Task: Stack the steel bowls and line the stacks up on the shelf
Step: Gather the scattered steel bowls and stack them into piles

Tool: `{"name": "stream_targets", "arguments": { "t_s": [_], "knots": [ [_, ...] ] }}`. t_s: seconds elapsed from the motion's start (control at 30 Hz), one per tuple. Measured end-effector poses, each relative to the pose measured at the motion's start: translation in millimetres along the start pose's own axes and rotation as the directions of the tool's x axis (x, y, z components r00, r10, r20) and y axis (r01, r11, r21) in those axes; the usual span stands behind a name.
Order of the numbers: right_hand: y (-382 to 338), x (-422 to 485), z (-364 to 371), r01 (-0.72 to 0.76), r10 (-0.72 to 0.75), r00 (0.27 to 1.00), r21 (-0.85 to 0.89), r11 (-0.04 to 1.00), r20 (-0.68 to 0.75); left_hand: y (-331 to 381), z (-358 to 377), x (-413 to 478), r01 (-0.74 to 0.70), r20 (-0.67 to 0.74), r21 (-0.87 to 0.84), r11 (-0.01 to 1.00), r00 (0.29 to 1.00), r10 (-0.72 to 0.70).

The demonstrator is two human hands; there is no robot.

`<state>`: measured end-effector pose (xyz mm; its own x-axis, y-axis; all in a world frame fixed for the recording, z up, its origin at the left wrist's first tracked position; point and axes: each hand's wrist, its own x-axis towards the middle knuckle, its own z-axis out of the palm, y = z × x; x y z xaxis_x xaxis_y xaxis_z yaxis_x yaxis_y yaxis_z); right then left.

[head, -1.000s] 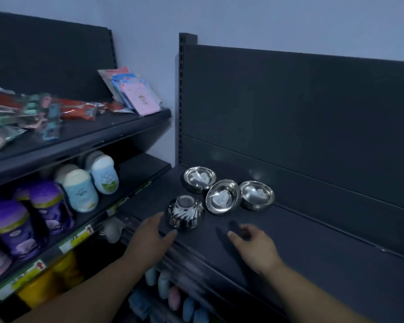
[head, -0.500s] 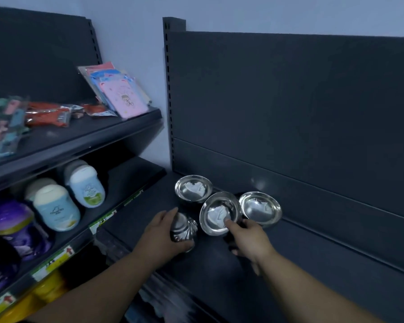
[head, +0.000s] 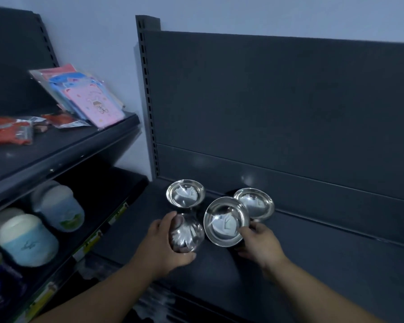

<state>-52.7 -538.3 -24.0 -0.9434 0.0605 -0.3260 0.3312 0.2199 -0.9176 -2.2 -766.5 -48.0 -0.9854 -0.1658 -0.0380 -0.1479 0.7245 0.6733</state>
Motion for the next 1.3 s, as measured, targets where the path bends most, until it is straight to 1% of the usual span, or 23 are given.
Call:
{"name": "stream_targets", "arguments": {
  "t_s": [0.07, 0.1, 0.17, 0.23, 0.3, 0.4, 0.5, 0.6, 0.63, 0.67, 0.7, 0.77, 0.83, 0.87, 0.9, 0.97, 1.03, 1.1, 1.17, 1.27, 1.3],
  "knots": [
    [-1.2, -4.3, -1.8, 0.012, -0.013, 0.999, -0.022, 1.000, -0.038, 8.8, -9.4, 3.0, 0.058, -0.006, -0.166, 0.984, 0.998, -0.060],
    [-1.4, -5.8, -2.0, 0.012, -0.013, 0.999, -0.029, 1.000, -0.052, 13.5, -13.5, 5.3, 0.092, 0.006, -0.266, 0.959, 0.996, -0.094],
    [-2.2, -8.3, -1.3, 0.007, -0.009, 0.997, -0.035, 0.999, -0.076, 22.1, -20.7, 8.5, 0.149, 0.063, -0.451, 0.880, 0.989, -0.135],
    [-1.6, -8.5, -0.6, 0.004, -0.006, 0.995, -0.029, 1.000, -0.095, 25.5, -23.2, 10.8, 0.198, 0.148, -0.600, 0.775, 0.980, -0.135],
    [-1.3, -8.5, -0.1, -0.004, 0.001, 0.996, -0.034, 0.999, -0.088, 25.6, -24.4, 10.7, 0.239, 0.225, -0.669, 0.704, 0.968, -0.114],
    [-0.1, -10.2, 0.1, -0.036, 0.033, 0.998, -0.061, 0.997, -0.049, 20.3, -26.6, 11.6, 0.267, 0.274, -0.675, 0.687, 0.956, -0.103],
    [1.2, -13.0, 2.1, -0.083, 0.082, 0.996, -0.062, 0.995, -0.014, 17.5, -30.8, 12.7, 0.248, 0.233, -0.684, 0.686, 0.965, -0.116],
    [3.5, -11.8, 2.7, -0.123, 0.122, 0.992, -0.061, 0.991, -0.017, 21.1, -35.2, 12.3, 0.211, 0.191, -0.689, 0.693, 0.976, -0.107],
    [2.9, -11.9, 2.1, -0.122, 0.119, 0.992, -0.097, 0.988, -0.031, 24.0, -36.5, 11.8, 0.198, 0.178, -0.696, 0.690, 0.979, -0.102],
    [3.7, -10.1, 1.1, -0.100, 0.092, 0.994, -0.168, 0.981, -0.057, 26.9, -37.7, 11.9, 0.189, 0.166, -0.696, 0.693, 0.981, -0.101],
    [3.8, -8.6, -0.9, -0.068, 0.046, 0.995, -0.278, 0.958, -0.084, 30.1, -38.6, 11.8, 0.178, 0.157, -0.696, 0.696, 0.983, -0.094],
    [-2.1, -9.1, -4.6, 0.000, -0.066, 0.990, -0.480, 0.877, -0.121, 36.1, -40.0, 11.6, 0.151, 0.143, -0.687, 0.711, 0.987, -0.072],
    [-13.7, -13.1, -6.8, 0.055, -0.163, 0.978, -0.596, 0.801, -0.129, 41.4, -41.7, 10.7, 0.125, 0.146, -0.671, 0.731, 0.989, -0.035],
    [-18.9, -13.6, -7.3, 0.097, -0.218, 0.968, -0.619, 0.780, -0.124, 43.8, -42.6, 10.4, 0.120, 0.161, -0.664, 0.738, 0.987, -0.016],
    [-25.0, -15.2, -6.7, 0.153, -0.279, 0.954, -0.614, 0.775, -0.114, 46.7, -43.8, 10.0, 0.116, 0.180, -0.658, 0.744, 0.984, 0.006],
    [-36.0, -18.2, -3.0, 0.270, -0.360, 0.930, -0.537, 0.799, -0.068, 52.5, -46.4, 10.4, 0.113, 0.236, -0.648, 0.753, 0.970, 0.057],
    [-42.8, -18.5, 2.1, 0.360, -0.401, 0.916, -0.431, 0.827, -0.004, 59.4, -48.3, 11.5, 0.135, 0.313, -0.646, 0.751, 0.945, 0.100],
    [-51.2, -19.7, 5.3, 0.414, -0.434, 0.901, -0.341, 0.844, 0.022, 66.0, -47.8, 12.9, 0.130, 0.363, -0.646, 0.752, 0.919, 0.153],
    [-59.0, -19.1, 2.8, 0.437, -0.459, 0.889, -0.327, 0.838, 0.011, 71.2, -43.9, 13.5, 0.106, 0.338, -0.653, 0.750, 0.927, 0.164],
    [-60.2, -10.8, -6.4, 0.424, -0.475, 0.879, -0.381, 0.822, -0.045, 70.9, -32.5, 17.4, 0.100, 0.230, -0.685, 0.721, 0.970, 0.084],
    [-59.1, -7.2, -9.1, 0.408, -0.469, 0.881, -0.409, 0.816, -0.057, 69.5, -28.4, 19.4, 0.080, 0.194, -0.670, 0.738, 0.979, 0.069]
  ]
}}
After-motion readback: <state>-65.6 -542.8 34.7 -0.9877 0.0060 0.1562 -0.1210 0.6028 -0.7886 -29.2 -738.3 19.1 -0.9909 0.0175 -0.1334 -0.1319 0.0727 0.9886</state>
